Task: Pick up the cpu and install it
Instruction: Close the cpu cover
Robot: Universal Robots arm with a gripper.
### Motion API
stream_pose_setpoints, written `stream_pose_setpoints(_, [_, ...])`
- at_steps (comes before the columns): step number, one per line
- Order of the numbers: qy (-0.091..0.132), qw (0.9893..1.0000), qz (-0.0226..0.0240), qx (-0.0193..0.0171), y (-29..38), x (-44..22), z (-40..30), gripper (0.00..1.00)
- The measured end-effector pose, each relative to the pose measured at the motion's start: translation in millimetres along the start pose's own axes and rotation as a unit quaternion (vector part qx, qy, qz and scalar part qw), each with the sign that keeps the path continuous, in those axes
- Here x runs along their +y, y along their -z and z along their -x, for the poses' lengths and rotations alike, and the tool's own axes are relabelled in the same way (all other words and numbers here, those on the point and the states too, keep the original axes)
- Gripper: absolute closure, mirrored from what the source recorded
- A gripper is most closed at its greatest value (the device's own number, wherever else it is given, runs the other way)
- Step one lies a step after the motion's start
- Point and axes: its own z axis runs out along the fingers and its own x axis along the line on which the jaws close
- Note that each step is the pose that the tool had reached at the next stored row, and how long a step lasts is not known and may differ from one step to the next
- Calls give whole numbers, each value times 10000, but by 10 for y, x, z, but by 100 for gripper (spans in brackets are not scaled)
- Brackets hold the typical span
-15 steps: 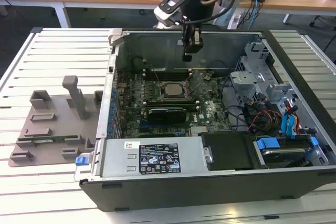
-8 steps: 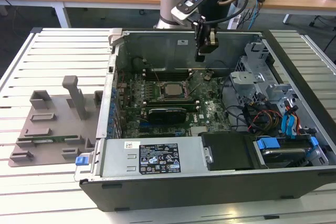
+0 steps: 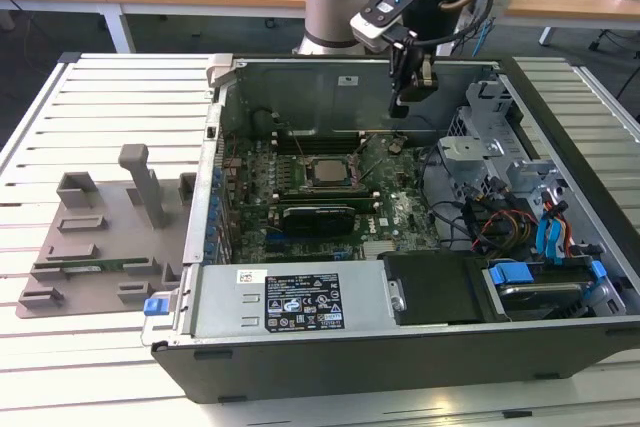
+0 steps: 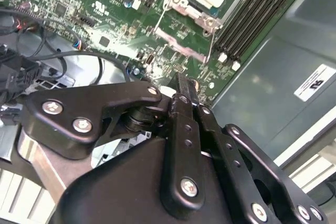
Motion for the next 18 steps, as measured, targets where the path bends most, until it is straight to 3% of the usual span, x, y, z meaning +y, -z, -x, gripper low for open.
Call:
stream_pose_setpoints(5, [0, 10000, 0, -1, 4, 106, 4, 89])
stream_pose_setpoints(12, [0, 10000, 0, -1, 10, 294, 10, 89])
stream_pose_setpoints(13, [0, 10000, 0, -1, 11, 349, 12, 89])
stream_pose_setpoints(18, [-1, 10000, 0, -1, -24, 362, 11, 89])
